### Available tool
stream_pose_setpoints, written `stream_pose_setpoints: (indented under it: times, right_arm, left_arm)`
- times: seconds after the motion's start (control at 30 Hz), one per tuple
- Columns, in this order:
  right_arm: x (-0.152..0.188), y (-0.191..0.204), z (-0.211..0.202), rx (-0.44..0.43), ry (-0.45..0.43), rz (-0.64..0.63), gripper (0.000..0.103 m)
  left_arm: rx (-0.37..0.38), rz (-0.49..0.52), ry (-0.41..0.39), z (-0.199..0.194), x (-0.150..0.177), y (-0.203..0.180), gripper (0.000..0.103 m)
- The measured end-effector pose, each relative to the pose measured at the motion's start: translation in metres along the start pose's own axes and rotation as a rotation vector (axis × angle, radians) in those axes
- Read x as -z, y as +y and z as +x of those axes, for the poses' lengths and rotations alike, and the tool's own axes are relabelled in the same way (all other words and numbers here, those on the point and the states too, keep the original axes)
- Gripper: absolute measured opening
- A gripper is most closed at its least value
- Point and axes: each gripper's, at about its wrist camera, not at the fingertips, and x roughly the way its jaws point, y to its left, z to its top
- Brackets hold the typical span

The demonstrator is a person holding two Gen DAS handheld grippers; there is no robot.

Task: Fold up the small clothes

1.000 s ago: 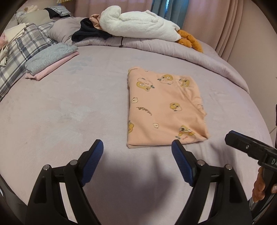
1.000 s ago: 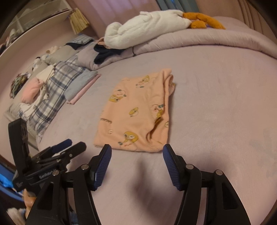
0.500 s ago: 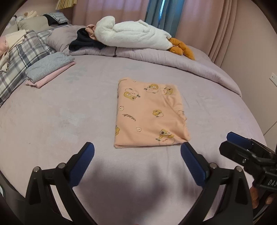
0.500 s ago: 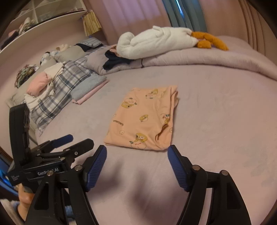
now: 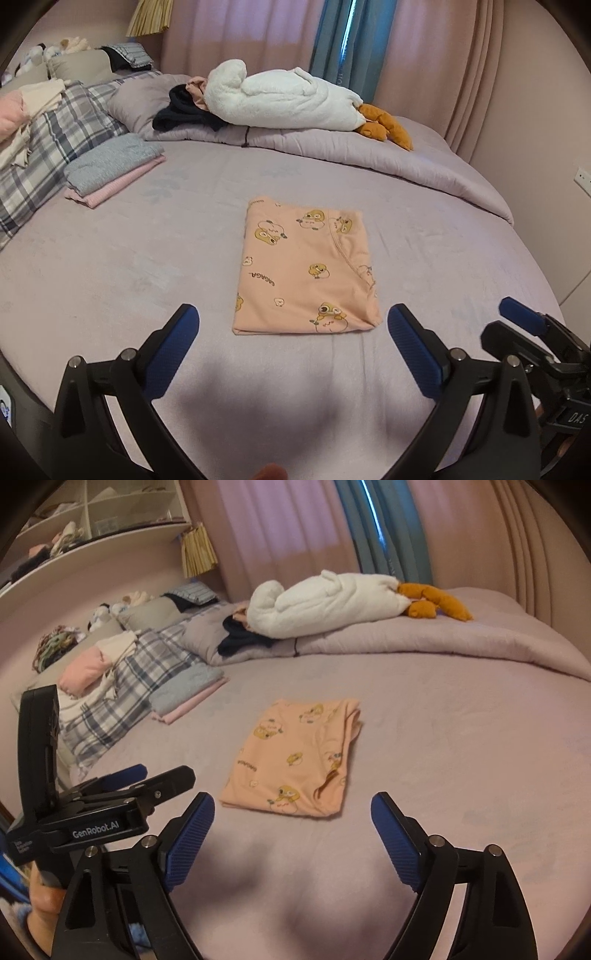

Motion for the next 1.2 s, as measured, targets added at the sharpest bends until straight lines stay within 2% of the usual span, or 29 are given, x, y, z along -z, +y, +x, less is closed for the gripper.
stream_pose_setpoints:
  times: [0.3, 0.6, 1.2]
  right_arm:
    - [-0.006, 0.0, -0.008, 0.016, -0.036, -0.004, 0.102]
    - [-0.007, 0.012, 0.007, 0.063, -0.003, -0.064, 0.102]
    - [-0.003, 0.018, 0.025, 0.078, 0.057, -0.053, 0.102]
  left_arm:
    - [-0.018, 0.029, -0.003, -0.01, -0.005, -0.011, 0.103]
    - [-0.101, 0.062, -0.007, -0.016, 0.001, -0.006, 0.103]
    - [-0.121, 0.009, 0.065, 0.002, 0.01, 0.023, 0.103]
